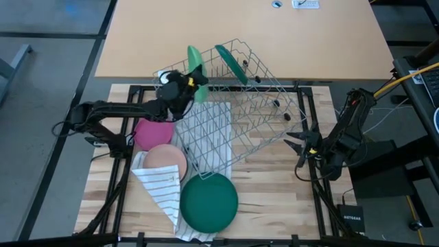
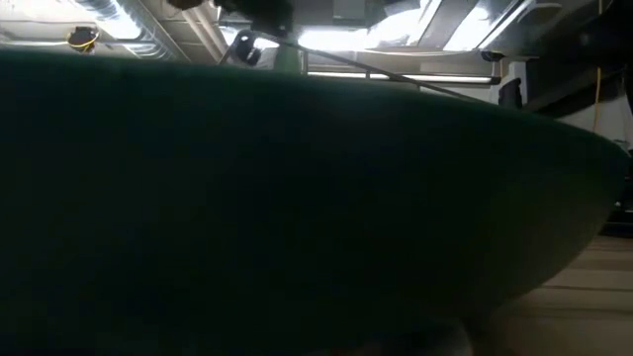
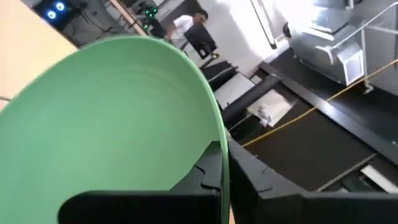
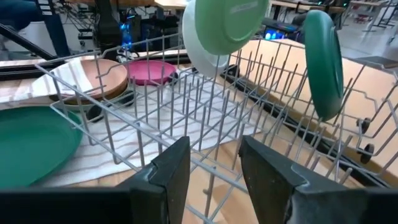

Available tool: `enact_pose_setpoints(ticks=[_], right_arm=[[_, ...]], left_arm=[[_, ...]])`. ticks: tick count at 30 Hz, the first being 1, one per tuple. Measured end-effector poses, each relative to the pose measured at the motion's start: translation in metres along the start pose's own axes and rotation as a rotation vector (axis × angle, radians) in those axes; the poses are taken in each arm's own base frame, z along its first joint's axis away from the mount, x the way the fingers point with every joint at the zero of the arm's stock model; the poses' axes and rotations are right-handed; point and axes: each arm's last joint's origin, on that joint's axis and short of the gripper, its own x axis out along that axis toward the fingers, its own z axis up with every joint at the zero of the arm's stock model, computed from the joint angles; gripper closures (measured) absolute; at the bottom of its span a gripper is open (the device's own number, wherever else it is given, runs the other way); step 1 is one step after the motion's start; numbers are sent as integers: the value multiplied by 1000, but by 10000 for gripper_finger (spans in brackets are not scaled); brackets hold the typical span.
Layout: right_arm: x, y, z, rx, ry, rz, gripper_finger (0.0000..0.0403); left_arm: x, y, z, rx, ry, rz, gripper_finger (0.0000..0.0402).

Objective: Sort dishes
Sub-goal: Put the light green plate in the dish rack

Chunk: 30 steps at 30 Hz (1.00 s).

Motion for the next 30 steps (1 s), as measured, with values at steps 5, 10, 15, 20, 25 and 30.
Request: enact_pose_setpoints(ticks=[5, 10, 15, 20, 25, 30], right_arm=[[0, 0, 0, -1, 5, 3, 258], [0, 0, 0, -1, 5, 3, 258], [0, 0, 0, -2, 5, 3, 258], [0, 0, 0, -3, 5, 2, 258], [0, -1, 0, -11, 6, 0, 258], [0, -3, -1, -38, 10, -6, 258]], left_arm=[[-13, 33, 6, -136, -47, -24, 401], [-15, 58, 7, -239, -112, -118, 401], [-14, 70, 6, -237, -107, -123, 401], [-14, 71, 6, -231, -107, -118, 401], [-15, 70, 4, -229, -97, -124, 401], [-17, 67, 5, -254, -80, -181, 401]])
